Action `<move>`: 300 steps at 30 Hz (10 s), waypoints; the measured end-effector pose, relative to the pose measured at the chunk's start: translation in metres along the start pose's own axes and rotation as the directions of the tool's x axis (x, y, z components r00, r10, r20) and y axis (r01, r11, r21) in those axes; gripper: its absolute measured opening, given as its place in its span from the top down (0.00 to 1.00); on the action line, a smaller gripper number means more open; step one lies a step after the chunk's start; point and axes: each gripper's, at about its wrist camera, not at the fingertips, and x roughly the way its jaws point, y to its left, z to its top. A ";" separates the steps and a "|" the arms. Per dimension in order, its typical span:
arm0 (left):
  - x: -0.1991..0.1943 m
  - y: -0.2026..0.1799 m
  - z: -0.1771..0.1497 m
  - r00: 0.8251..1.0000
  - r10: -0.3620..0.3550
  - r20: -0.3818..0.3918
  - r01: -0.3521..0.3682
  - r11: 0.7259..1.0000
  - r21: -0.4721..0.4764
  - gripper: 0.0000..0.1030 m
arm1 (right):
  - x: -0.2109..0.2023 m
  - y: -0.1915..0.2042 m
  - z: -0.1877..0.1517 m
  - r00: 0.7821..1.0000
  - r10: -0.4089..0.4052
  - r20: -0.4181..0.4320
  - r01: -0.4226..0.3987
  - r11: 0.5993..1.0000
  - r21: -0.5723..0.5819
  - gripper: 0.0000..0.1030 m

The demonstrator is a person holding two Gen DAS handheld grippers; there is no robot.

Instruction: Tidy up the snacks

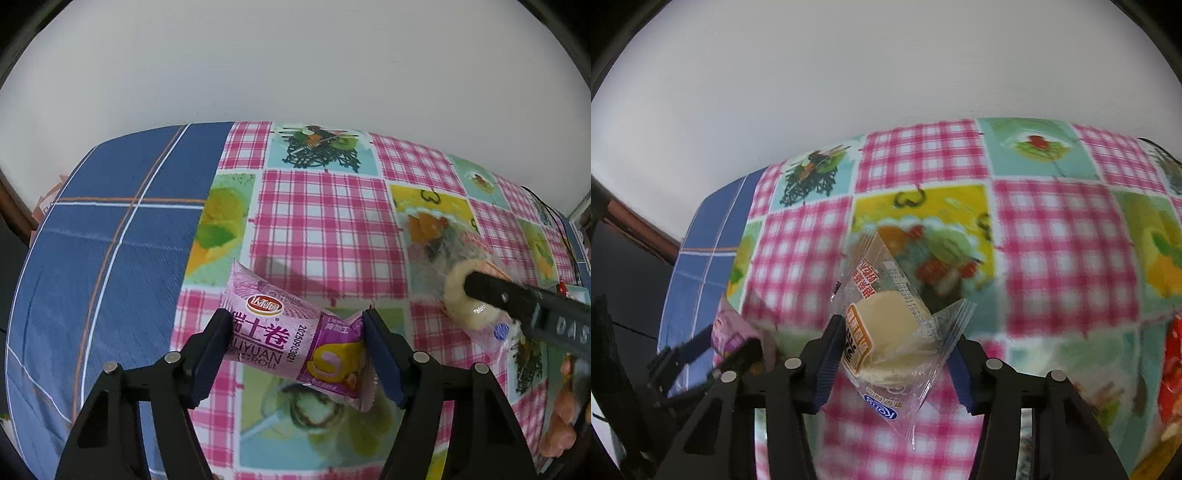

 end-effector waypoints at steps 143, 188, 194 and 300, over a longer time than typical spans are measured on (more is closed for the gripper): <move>-0.089 -0.420 -0.116 0.996 -0.060 -0.059 0.076 0.942 0.327 0.30 | -0.207 -0.317 -0.152 0.976 -0.134 0.173 0.054 0.914 0.403 0.54; -0.091 -0.400 -0.107 0.990 -0.077 -0.120 0.110 0.949 0.296 0.04 | -0.214 -0.324 -0.156 0.962 -0.223 0.154 0.135 0.887 0.442 0.06; -0.089 -0.367 -0.095 0.994 -0.027 -0.101 0.046 0.981 0.186 0.04 | -0.216 -0.324 -0.156 0.959 -0.234 0.163 0.142 0.887 0.439 0.00; -0.174 -0.250 -0.167 0.968 0.252 -0.005 -0.252 0.966 0.059 0.04 | -0.242 -0.214 -0.224 0.933 -0.301 0.198 0.271 0.948 0.164 0.00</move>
